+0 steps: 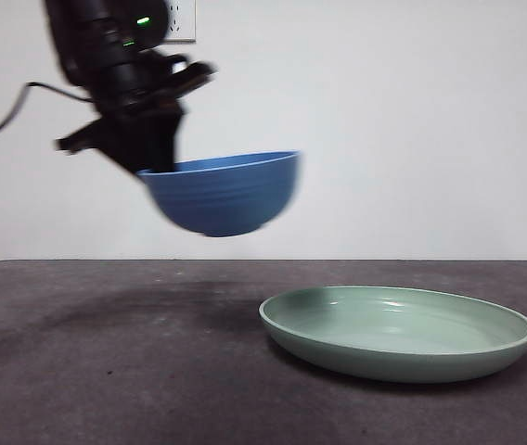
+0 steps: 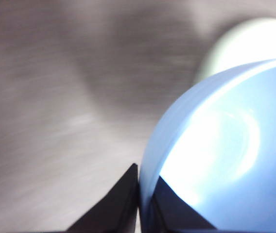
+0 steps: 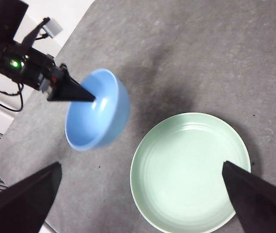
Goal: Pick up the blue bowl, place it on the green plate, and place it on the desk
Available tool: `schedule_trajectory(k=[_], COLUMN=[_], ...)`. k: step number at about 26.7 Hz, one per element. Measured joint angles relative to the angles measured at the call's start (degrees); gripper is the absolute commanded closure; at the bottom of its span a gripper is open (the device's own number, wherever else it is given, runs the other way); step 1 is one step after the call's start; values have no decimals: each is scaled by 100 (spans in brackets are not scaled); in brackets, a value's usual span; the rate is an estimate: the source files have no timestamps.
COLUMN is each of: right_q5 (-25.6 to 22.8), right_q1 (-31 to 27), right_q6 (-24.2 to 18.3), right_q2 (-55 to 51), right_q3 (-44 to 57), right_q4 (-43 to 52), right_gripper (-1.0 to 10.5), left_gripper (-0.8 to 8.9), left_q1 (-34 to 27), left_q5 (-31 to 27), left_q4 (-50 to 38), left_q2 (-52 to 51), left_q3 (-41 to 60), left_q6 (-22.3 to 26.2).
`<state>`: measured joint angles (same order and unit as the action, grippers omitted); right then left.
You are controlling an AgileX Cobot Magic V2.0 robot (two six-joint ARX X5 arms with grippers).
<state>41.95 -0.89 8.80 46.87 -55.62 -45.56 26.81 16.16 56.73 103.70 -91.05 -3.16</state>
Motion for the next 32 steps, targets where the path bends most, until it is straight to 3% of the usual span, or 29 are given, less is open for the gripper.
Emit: schedule_trajectory(k=[9,13,16,23,25,32], right_q5=[-2,-2,-2,4,4,4], right_q1=[0,0,0,0,0,0], right_q6=[-2,-2,-2,-2,-2,-2], right_q2=[0,0,0,0,0,0], right_q3=[0,2,0,2,0,0], right_q4=[0,0,0,-15,-15,-24], right_gripper=[338,338,338,338,338,338], left_gripper=[804,804,804,802,727,304], left_q1=[1228,1572,1676,1672,1672,1663], left_q5=[-4,-304,-404,-415,-415,-415], left_q4=[-149,42,450,529,516,439], left_q2=[1213,1749,2269,2503,2503,2503], left_q3=[-831,-1545,-2245,-2330,-2330,-2459], left_q6=[-153,-212,-214,-210,-210,-313])
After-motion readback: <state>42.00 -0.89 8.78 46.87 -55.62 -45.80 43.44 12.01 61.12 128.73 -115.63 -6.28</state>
